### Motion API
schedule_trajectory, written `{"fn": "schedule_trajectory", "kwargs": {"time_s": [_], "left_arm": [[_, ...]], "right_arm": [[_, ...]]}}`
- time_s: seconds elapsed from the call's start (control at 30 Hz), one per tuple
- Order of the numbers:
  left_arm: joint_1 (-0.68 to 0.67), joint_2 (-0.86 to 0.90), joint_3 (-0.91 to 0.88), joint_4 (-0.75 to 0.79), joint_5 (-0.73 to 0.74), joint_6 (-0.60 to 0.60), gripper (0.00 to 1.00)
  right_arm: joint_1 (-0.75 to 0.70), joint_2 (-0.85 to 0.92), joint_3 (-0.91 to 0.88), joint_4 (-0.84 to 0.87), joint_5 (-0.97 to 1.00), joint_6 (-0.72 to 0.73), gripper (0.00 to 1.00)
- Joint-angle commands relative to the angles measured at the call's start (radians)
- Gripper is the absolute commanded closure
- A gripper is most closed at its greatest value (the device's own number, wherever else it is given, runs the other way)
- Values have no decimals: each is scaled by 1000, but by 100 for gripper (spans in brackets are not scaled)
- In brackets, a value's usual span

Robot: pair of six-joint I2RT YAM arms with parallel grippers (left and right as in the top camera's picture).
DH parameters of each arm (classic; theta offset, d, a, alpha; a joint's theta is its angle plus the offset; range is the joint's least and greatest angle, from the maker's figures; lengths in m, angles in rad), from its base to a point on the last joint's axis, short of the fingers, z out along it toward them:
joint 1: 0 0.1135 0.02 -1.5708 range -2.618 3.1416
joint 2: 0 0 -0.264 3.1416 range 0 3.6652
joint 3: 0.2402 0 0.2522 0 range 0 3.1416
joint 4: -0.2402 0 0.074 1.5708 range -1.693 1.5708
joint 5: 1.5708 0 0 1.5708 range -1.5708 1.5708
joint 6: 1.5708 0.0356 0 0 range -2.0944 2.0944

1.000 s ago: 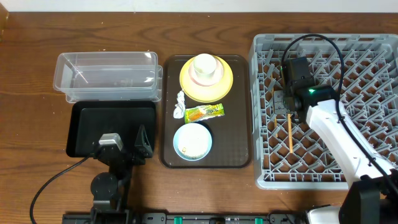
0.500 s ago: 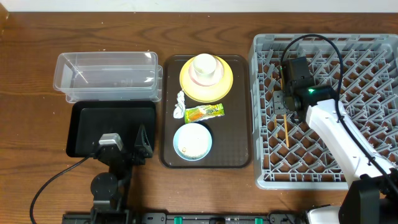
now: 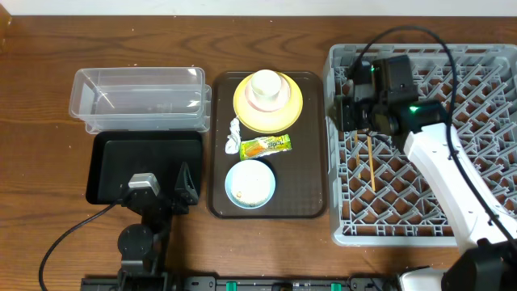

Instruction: Sort waste into correct bins and load items into the dishwasher rack

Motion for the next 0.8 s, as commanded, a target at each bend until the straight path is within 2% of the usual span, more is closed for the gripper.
{"fn": "schedule_trajectory", "kwargs": {"time_s": [0.0, 0.07, 0.1, 0.13, 0.17, 0.77], "left_arm": [[-3, -1, -15, -37, 3, 13, 7], [-3, -1, -15, -37, 3, 13, 7], [-3, -1, -15, -37, 3, 13, 7], [-3, -1, -15, -37, 3, 13, 7], [-3, -1, -15, -37, 3, 13, 7], [-3, -1, -15, -35, 4, 13, 7]], "right_arm": [[15, -19, 16, 2, -202, 8, 53], [17, -19, 16, 0, -192, 8, 46], [17, -19, 16, 0, -192, 8, 38], [17, -19, 16, 0, -192, 8, 15], [17, -19, 16, 0, -193, 8, 1], [16, -19, 15, 0, -192, 8, 1]]}}
